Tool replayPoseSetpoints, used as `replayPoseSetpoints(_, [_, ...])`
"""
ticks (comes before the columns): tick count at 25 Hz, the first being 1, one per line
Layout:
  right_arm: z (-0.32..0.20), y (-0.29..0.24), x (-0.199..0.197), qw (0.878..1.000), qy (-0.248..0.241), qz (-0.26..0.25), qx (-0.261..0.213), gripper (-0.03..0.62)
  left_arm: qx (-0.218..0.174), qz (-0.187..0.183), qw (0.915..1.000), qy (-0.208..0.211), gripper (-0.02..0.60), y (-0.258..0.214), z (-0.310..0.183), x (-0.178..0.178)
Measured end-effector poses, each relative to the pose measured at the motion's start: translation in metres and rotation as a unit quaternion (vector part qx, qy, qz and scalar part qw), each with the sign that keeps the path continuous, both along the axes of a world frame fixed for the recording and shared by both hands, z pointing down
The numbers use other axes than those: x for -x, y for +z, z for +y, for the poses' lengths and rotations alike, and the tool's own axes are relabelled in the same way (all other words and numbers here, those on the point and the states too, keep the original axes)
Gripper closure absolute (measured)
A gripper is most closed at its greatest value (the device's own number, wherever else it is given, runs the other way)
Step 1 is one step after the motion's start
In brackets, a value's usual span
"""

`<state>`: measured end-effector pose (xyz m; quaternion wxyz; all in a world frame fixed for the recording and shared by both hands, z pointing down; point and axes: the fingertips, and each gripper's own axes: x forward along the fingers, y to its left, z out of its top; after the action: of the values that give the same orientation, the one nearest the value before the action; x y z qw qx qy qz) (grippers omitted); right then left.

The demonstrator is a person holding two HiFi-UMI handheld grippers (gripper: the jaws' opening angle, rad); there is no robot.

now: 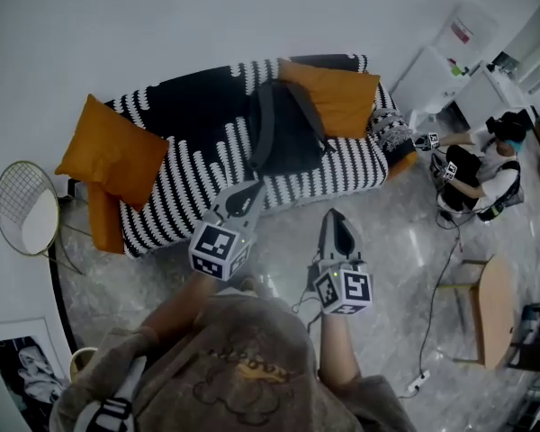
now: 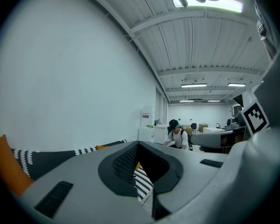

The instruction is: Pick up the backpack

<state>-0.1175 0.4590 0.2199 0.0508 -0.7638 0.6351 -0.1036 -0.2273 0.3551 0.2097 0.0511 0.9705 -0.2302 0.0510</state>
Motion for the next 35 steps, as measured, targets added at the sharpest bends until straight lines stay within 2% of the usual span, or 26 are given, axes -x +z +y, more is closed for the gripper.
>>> replayPoseSetpoints(14, [-0.06, 0.011, -0.032, 1.0, -0.012, 0.001, 0.015, 0.589, 0.006, 0.008, 0.9999, -0.014, 0.581, 0.0, -0.062, -0.031])
replayPoseSetpoints(26, [-0.167, 0.024, -0.108, 0.998, -0.052, 0.003, 0.02, 0.589, -0.007, -0.005, 0.9988, -0.048, 0.581, 0.013, -0.153, -0.098])
replayPoseSetpoints(35, [-0.245, 0.02, -0.178, 0.995, -0.094, 0.008, 0.028, 0.589, 0.009, -0.001, 0.9962, -0.087, 0.581, 0.01, -0.223, -0.163])
